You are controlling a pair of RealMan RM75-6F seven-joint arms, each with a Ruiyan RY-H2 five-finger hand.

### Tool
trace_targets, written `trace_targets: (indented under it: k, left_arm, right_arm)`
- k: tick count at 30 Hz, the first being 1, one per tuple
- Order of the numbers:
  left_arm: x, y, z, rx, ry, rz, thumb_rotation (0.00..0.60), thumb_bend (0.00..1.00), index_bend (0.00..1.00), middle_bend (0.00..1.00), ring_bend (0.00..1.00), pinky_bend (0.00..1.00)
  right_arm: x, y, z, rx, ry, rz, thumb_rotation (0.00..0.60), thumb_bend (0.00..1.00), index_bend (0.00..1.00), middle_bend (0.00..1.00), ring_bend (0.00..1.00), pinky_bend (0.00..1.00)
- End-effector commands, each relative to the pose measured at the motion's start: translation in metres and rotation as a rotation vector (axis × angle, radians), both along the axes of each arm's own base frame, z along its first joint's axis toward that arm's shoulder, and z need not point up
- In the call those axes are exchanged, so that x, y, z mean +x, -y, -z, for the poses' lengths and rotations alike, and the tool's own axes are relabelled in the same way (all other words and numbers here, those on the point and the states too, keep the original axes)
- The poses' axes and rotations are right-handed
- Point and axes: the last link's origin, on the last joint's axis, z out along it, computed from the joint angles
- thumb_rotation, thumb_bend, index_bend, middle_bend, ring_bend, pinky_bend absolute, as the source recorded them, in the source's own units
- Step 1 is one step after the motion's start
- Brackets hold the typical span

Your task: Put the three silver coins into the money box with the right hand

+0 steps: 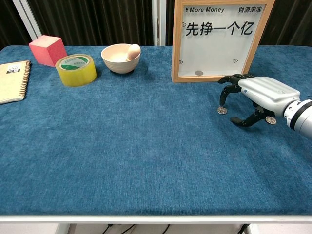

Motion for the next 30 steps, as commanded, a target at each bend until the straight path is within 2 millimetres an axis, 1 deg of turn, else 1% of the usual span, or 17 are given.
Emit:
trace_targets:
  k: [1,30]
  left_arm:
    - [0.0,-0.0001,0.0001,-0.001,-0.001,0.0,0.6,0.04,0.04,0.04,0.0,0.0]
    - [-0.0048,-0.0003,0.0004,-0.006,0.007,-0.011,0.6,0.04,0.04,0.04,0.0,0.0]
  right_arm:
    - [-0.0001,0.0003,0.0001,0.0,-0.001,0.001,0.6,0.29,0.4,0.08,0.0,0.0]
    - [-0.0003,0.0023,0.009,0.011,-0.013,0.006,0.6,0.32,0.4,0.08,0.0,0.0]
